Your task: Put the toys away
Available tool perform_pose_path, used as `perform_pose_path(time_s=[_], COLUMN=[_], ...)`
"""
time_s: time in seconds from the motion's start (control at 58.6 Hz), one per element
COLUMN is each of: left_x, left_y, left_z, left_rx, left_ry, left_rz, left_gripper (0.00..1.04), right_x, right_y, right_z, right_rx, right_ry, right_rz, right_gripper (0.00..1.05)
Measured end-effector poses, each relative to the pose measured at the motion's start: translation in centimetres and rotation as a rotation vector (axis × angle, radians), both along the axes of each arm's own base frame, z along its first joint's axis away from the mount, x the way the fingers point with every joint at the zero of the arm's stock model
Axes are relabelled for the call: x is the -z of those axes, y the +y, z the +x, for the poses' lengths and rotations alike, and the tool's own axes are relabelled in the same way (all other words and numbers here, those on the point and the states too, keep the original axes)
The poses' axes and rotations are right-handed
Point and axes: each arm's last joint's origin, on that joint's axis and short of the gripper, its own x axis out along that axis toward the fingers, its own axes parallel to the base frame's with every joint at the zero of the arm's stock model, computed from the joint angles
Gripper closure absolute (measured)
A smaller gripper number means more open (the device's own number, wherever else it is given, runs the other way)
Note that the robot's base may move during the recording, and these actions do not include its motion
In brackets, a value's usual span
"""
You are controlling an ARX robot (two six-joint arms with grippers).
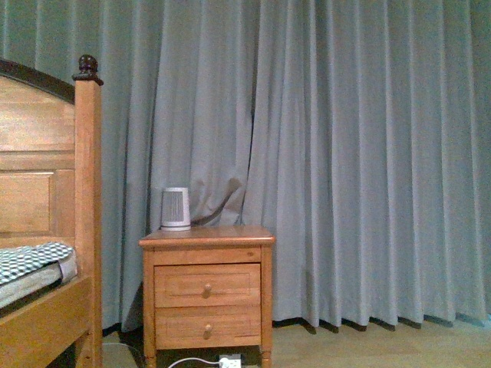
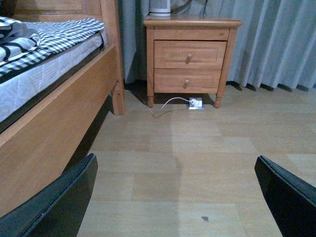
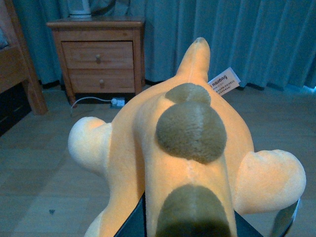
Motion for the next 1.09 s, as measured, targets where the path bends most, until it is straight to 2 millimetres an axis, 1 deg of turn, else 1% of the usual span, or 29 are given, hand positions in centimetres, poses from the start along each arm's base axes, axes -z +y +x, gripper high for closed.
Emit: perform_pose_path(time_s=[1.093], left_x=[0.0], left_y=[0.0], left_z=[0.0], left_rx=[0.0], left_ry=[0.0], left_rz=[0.0], left_gripper=[0.06], right_x=[0.0], right_y=[0.0], right_z=[0.0], right_rx=[-0.001], right_ry=[0.0], right_rz=[0.0], right_gripper=[0.95])
